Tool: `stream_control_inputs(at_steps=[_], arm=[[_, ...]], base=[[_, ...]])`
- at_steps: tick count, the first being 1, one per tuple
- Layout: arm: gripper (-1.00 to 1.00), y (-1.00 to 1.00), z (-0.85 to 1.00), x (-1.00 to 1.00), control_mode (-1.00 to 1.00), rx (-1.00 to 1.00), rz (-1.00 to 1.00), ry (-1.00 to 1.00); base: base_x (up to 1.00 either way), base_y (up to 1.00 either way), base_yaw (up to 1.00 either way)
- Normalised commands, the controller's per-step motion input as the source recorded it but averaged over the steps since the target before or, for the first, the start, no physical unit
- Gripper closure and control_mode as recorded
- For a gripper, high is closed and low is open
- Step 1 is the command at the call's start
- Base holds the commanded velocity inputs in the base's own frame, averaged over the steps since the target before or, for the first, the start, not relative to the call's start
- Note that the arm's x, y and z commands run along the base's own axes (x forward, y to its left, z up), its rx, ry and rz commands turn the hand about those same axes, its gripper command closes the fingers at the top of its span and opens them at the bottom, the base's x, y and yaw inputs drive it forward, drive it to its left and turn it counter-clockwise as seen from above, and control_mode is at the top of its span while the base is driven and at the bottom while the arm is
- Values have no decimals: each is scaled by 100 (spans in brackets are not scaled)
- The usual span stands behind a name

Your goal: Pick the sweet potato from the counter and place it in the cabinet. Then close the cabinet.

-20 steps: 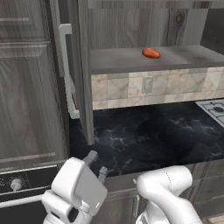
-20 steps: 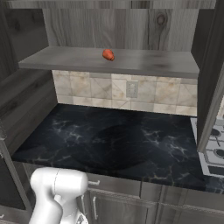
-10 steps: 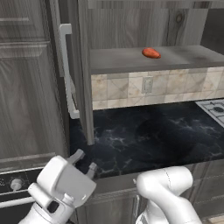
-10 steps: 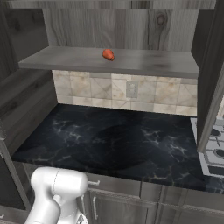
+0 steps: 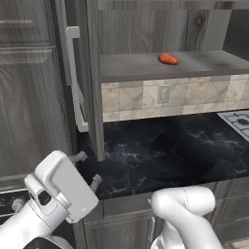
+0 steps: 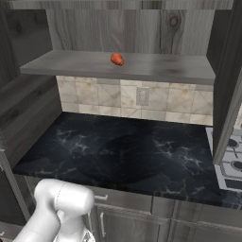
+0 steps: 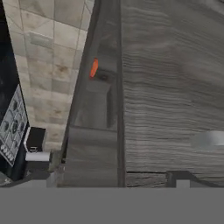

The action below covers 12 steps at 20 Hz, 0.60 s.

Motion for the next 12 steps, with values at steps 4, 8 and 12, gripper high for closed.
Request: stream_control_inputs(at_steps=[4, 8, 12], arm=[[-100, 35, -11, 34, -100, 0, -17, 27], [-100, 21, -7, 34, -100, 0, -14, 19], [-100, 0, -1, 30, -100, 0, -14, 18]], base=[[0, 0, 0], [0, 0, 0], [0, 0, 0]])
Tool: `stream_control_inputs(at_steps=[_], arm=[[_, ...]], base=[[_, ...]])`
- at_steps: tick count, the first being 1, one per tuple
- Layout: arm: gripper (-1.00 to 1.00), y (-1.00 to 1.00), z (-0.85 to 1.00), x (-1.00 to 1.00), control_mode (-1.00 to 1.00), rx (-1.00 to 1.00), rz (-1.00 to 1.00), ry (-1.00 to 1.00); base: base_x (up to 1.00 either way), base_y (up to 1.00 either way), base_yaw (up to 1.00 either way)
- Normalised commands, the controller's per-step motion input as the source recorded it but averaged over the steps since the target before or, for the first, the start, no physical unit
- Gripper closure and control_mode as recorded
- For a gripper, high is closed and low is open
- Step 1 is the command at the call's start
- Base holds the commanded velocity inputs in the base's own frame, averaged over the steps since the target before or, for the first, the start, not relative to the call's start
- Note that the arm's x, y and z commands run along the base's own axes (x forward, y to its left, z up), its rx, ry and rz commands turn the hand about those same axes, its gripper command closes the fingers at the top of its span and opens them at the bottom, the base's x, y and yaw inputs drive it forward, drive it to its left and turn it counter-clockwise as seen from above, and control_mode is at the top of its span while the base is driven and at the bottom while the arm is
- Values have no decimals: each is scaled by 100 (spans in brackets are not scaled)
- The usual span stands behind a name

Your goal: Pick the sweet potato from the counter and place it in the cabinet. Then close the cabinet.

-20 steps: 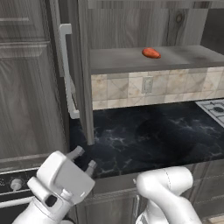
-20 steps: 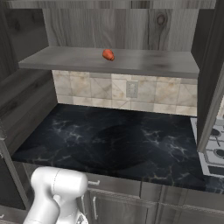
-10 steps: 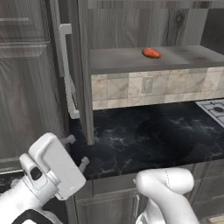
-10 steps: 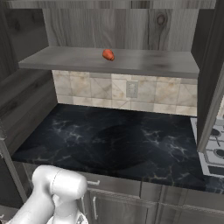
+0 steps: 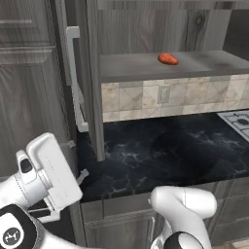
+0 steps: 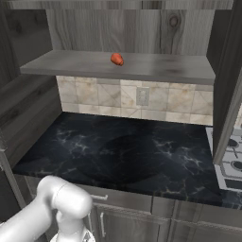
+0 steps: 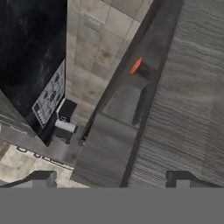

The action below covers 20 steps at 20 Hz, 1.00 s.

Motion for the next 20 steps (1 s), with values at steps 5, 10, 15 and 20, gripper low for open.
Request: stream_control_inputs(at_steps=[5, 10, 15, 20], arm=[[-100, -10, 1, 4, -100, 0, -15, 6], [-100, -39, 9, 0, -100, 0, -13, 0], [-100, -57, 26, -5, -100, 0, -12, -3], [-100, -58, 30, -3, -100, 0, -11, -3]], base=[[0, 0, 0], [0, 0, 0], [0, 0, 0], [0, 0, 0]])
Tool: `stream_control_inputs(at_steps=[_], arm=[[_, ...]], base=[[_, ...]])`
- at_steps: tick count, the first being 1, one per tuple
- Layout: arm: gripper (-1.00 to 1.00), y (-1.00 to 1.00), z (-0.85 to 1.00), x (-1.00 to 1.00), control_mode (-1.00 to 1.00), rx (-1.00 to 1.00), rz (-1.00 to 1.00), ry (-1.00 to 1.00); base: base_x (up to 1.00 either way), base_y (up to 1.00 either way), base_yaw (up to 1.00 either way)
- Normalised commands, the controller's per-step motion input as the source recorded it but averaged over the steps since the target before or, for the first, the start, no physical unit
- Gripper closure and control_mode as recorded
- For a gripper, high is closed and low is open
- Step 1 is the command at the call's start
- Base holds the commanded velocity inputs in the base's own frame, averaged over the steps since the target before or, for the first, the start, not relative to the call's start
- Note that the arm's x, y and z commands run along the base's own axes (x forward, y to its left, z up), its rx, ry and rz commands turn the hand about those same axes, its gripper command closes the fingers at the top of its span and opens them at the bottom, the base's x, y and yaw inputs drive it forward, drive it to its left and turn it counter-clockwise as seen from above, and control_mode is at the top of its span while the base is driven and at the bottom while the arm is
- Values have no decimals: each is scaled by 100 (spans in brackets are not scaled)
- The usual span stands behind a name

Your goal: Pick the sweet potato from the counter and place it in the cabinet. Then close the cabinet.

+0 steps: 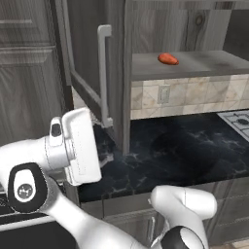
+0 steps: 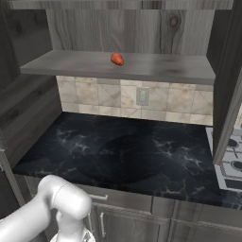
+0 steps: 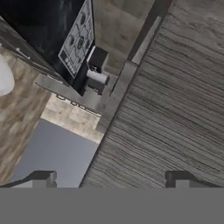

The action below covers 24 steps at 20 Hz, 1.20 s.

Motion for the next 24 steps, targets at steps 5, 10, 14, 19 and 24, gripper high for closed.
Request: stream_control_inputs(at_steps=[5, 10, 14, 19, 24], arm=[[-100, -78, 28, 6, -100, 0, -9, -3], [-100, -100, 0, 74, -100, 5, -1, 5], [-100, -100, 0, 89, -100, 12, 0, 15], [-100, -100, 5, 100, -100, 14, 6, 26], [-100, -98, 26, 100, -100, 15, 16, 32]], base=[[0, 0, 0], [0, 0, 0], [0, 0, 0], [0, 0, 0], [0, 0, 0]])
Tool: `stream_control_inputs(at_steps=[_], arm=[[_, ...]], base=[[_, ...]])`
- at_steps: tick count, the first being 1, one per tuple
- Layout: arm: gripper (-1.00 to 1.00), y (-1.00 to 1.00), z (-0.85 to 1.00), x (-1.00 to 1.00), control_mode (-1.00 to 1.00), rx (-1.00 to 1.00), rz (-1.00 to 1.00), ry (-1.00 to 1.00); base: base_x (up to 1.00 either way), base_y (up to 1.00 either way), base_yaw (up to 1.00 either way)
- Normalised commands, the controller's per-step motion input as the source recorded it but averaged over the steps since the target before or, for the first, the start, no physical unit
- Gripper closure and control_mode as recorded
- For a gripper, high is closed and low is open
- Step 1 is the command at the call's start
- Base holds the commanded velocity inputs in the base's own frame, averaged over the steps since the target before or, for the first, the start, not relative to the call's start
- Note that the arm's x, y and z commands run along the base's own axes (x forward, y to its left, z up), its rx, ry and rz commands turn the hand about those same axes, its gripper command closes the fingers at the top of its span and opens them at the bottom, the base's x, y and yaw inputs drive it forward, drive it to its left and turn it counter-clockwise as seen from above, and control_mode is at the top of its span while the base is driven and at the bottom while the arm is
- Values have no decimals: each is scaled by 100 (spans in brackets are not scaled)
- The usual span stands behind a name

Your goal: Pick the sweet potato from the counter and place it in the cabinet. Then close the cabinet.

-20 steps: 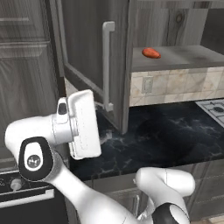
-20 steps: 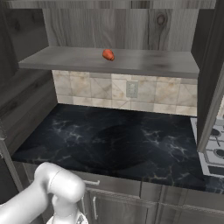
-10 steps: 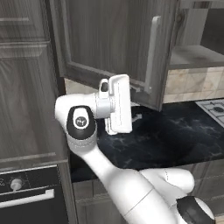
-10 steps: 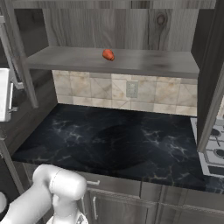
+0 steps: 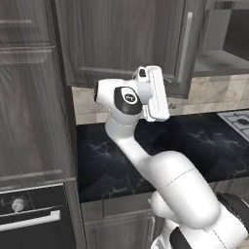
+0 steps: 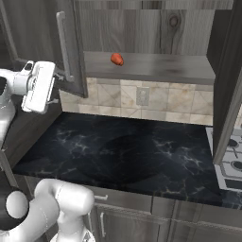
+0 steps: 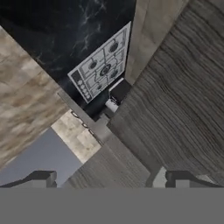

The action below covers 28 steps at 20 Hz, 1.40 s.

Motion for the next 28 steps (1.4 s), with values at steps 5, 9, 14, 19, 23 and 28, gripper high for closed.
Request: stream_control_inputs(at_steps=[5, 9, 14, 19, 23, 28], arm=[[-100, -91, 18, 94, -100, 16, 24, 36], [-100, -67, 0, 83, -100, 14, 32, 45], [-100, -60, 0, 81, -100, 9, 35, 48], [-100, -51, 0, 92, -100, 4, 35, 54], [-100, -31, -15, 100, -100, 0, 36, 61], [-100, -15, -63, 98, -100, 0, 41, 48]], base=[[0, 0, 0], [0, 0, 0], [0, 0, 0], [0, 0, 0], [0, 0, 0], [0, 0, 0]])
